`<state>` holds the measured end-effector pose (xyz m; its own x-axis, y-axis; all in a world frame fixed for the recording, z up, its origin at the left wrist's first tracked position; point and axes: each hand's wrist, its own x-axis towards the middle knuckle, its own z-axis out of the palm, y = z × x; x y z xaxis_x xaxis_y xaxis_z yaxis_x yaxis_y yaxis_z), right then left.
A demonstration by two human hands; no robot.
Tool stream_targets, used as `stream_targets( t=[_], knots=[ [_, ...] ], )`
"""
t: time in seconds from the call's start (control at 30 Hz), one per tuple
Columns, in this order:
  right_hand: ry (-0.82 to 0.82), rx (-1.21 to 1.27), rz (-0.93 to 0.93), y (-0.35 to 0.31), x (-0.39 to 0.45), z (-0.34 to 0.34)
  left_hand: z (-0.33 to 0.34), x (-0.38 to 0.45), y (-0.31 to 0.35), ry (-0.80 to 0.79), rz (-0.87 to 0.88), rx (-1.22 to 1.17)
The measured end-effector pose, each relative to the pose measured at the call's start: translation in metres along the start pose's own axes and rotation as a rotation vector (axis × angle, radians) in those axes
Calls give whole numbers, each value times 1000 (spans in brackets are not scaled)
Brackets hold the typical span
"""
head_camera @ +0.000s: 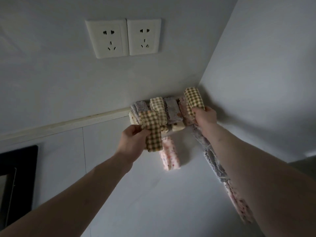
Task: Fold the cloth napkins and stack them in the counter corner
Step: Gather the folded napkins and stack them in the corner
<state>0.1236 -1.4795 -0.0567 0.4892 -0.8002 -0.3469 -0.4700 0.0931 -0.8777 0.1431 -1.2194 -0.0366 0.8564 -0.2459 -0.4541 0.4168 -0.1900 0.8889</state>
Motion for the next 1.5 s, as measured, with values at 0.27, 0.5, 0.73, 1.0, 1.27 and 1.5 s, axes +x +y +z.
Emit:
stream_targets(
  t=[0.27,0.5,0.73,1.0,1.27,1.5],
  knots=[
    [52,-408,-128,16,8,6,22,25,24,-40,33,38],
    [57,-450,-260,35,3,-21,71,63,73,6,162,476],
    [130,-499,-368,69,-18,-47,119,100,74,-65,301,713],
    [54,-916,-457,97,-20,-67,139,128,55,-34,299,933],
    [54,-789,-436,88,-11,-64,133,129,49,133,408,1376],
    [50,-753,-248,79,1,-61,134,115,61,106,559,1342]
  ],
)
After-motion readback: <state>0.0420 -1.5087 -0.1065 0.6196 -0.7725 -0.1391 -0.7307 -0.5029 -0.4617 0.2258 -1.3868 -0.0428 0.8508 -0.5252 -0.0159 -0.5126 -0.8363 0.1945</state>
